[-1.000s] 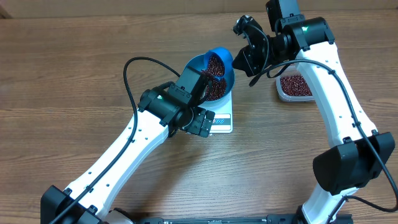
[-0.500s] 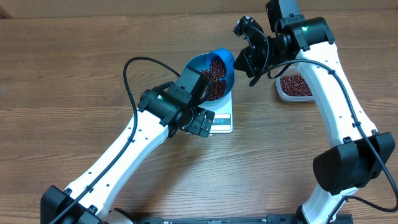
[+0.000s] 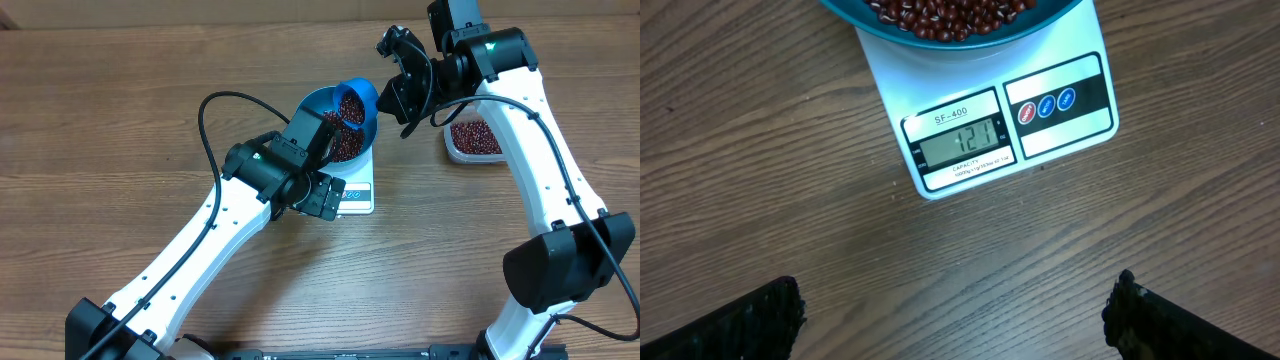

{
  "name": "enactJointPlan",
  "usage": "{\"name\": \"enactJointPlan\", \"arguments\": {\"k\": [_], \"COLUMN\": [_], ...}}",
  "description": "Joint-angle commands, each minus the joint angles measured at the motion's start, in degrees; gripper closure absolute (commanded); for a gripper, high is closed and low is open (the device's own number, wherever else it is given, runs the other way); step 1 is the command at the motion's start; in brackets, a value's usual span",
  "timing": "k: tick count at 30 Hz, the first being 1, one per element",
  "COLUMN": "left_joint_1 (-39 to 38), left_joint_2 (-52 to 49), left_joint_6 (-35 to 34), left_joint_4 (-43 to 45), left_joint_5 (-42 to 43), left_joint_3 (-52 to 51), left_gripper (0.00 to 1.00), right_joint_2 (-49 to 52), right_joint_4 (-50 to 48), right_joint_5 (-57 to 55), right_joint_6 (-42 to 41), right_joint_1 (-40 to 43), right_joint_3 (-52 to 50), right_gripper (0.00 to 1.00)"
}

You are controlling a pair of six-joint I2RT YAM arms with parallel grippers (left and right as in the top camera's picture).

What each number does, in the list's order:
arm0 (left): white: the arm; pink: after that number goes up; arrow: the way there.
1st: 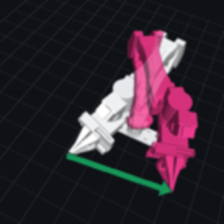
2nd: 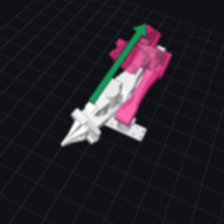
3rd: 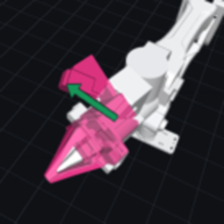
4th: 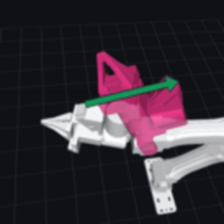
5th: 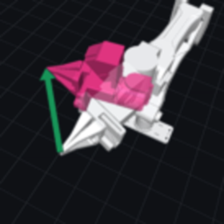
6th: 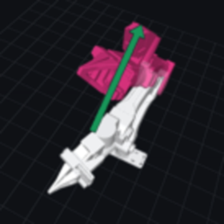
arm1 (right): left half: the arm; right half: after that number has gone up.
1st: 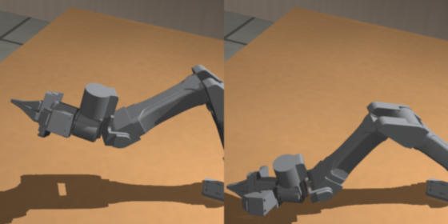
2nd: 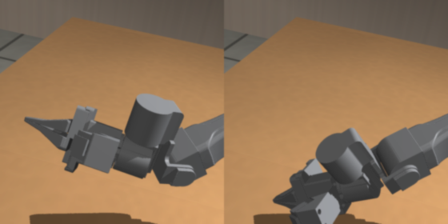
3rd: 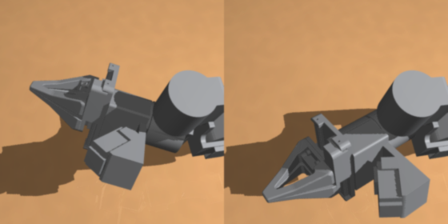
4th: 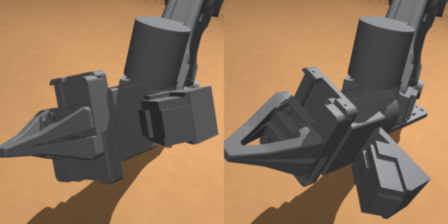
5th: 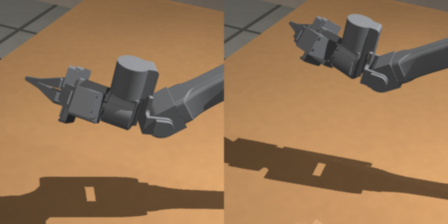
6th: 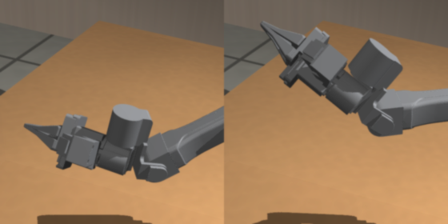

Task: Scoop item into bowl and weigh 150g on scale
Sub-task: 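Hold the scoop tilted over the bowl, pouring beans slowly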

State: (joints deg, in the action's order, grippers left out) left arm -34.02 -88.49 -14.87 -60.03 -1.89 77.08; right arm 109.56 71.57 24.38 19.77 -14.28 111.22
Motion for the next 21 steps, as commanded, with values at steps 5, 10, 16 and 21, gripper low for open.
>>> {"name": "enactJointPlan", "arguments": {"k": [5,10,16,21], "left_joint_1": [0.2,0.3,0.2,0.2], "left_joint_2": [1.4,1.4,1.4,1.4], "left_joint_6": [-0.2,-0.1,-0.2,-0.2], "left_joint_4": [0.1,0.1,0.1,0.1], "left_joint_5": [0.4,0.4,0.4,0.4], "left_joint_3": [0.3,0.3,0.3,0.3], "left_gripper": [0.00,0.01,0.01,0.00], "right_joint_2": [-2.6,-2.6,-2.6,-2.6], "right_joint_4": [-0.4,-0.4,0.6,2.5], "right_joint_5": [0.1,0.1,0.5,-1.1], "right_joint_6": [-0.1,-0.3,0.2,5.4], "right_joint_1": [-0.1,-0.1,-0.3,-1.1], "right_joint_3": [1.7,1.7,1.7,1.7], "right_gripper": [0.96,0.96,0.96,0.96]}}
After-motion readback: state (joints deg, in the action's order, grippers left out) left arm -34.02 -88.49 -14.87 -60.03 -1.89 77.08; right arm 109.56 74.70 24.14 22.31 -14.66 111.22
